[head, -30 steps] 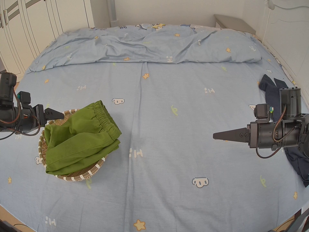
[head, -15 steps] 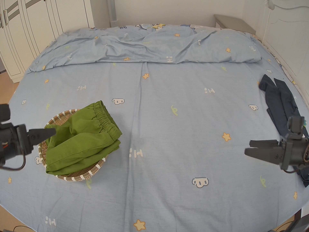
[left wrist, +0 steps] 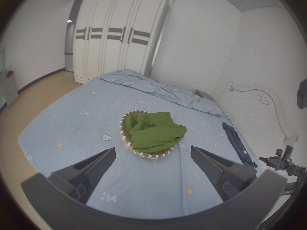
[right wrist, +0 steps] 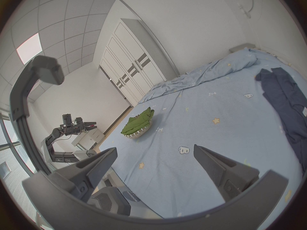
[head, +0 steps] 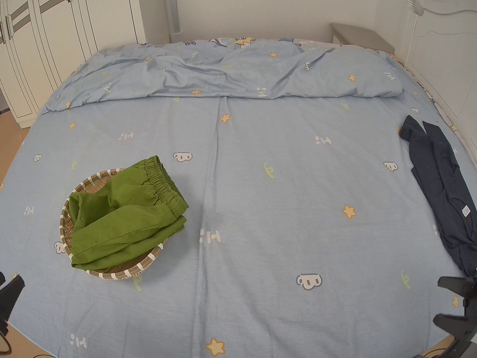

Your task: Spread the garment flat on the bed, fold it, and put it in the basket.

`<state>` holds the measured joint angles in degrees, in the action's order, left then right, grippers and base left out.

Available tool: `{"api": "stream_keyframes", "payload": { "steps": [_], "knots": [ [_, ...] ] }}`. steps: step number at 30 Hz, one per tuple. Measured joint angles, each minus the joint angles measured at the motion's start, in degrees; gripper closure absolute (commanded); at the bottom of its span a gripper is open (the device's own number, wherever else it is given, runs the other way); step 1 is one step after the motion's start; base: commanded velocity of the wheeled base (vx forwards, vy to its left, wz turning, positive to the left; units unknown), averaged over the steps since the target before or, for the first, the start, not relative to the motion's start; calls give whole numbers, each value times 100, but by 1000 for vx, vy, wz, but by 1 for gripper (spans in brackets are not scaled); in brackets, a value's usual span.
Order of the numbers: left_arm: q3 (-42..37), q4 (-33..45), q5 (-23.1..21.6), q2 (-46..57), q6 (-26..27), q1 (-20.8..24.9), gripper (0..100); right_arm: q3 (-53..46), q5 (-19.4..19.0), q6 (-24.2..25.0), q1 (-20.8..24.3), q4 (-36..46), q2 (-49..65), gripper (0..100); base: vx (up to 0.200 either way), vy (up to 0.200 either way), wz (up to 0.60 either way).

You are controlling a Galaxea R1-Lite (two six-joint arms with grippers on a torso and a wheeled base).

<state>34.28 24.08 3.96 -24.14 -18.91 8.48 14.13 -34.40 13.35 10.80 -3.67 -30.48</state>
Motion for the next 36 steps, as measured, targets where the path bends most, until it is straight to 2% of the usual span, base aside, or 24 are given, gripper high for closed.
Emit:
{"api": "stream_keyframes", "payload": {
  "steps": [5, 8, 10, 12, 14, 18, 23, 26, 28, 30, 34, 36],
  "knots": [
    [-772, -54, 189, 1091, 407, -439, 0, -200, 63, -30, -273, 601, 1152, 0, 0, 0, 0],
    [-1496, -552, 394, 1554, 719, -574, 0, -330, 255, -73, -490, 755, 1653, 0, 0, 0, 0],
    [-1929, -1113, 427, 1762, 892, -636, 0, -443, 532, -145, -607, 779, 1915, 0, 0, 0, 0],
    [-2342, -1673, 378, 1930, 1097, -684, 0, -560, 996, -219, -714, 777, 2138, 0, 0, 0, 0],
    [-2665, -2029, 216, 2057, 1319, -722, 0, -702, 1725, -301, -817, 700, 2350, 0, 0, 0, 0],
    [-3054, -2247, -73, 2213, 1716, -783, 0, -969, 2857, -451, -955, 451, 2623, 0, 0, 0, 0],
    [-3272, -2332, -229, 2306, 1881, -822, 0, -1218, 4242, -750, -1050, 167, 2833, 0, 0, 0, 0],
    [-3307, -2361, -273, 2328, 1907, -828, 0, -1276, 4636, -1281, -1073, 105, 2899, 0, 0, 0, 0],
    [-3318, -2370, -293, 2337, 1920, -833, 0, -1297, 4658, -1558, -1080, 83, 2929, 0, 0, 0, 0],
    [-3323, -2375, -304, 2339, 1929, -833, 0, -1301, 4476, -1625, -1080, 83, 2946, 0, 0, 0, 0],
    [-3327, -2381, -328, 2341, 1944, -839, 0, -1312, 3650, -1562, -1080, 228, 2968, 0, 0, 0, 0],
    [-3327, -2383, -339, 2341, 1957, -839, 0, -1312, 3356, -1498, -1083, 250, 2973, 0, 0, 0, 0]
  ]
}}
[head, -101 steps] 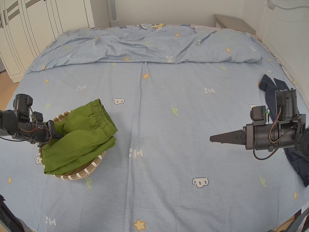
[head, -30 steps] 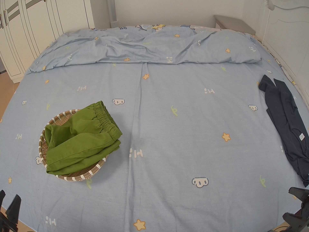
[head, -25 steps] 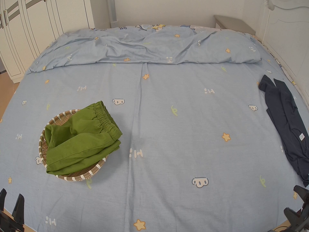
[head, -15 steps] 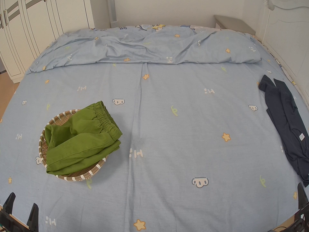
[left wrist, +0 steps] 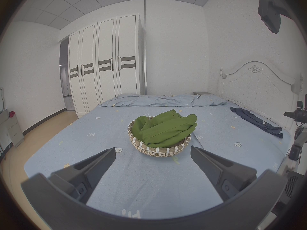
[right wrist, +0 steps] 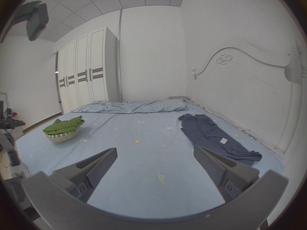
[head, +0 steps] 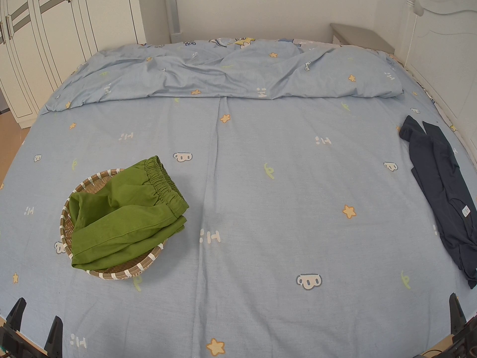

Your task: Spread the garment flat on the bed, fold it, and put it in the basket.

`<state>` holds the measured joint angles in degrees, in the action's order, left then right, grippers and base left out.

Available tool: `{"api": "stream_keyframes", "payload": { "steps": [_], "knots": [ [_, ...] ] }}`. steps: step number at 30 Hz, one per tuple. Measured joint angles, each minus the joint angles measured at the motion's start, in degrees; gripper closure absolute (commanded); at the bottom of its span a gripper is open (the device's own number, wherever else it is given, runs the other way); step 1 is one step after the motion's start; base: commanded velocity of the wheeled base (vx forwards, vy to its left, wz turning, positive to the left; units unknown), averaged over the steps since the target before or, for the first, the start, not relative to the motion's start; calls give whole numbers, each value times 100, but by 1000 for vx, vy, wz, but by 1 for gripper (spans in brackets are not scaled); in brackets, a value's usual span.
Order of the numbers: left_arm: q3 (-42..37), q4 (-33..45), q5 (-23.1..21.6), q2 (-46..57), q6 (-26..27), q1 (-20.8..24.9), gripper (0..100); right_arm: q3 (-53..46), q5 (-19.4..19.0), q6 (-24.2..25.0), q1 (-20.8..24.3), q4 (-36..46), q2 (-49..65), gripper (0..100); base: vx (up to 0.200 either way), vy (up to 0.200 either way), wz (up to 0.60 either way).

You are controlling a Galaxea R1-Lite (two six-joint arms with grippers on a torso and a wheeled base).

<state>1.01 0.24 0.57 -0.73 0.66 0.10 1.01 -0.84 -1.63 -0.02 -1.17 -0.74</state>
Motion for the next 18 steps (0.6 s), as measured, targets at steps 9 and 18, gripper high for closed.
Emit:
{"api": "stream_keyframes", "payload": {
  "steps": [9, 18],
  "knots": [
    [0, -17, -30, 0, 62, -7, 0, 0, 135, 226, -5, 51, 4, 0, 0, 0, 0],
    [0, -13, -33, 0, 60, -15, 0, 0, 138, 226, -11, 57, 1, 0, 0, 0, 0]
  ]
}}
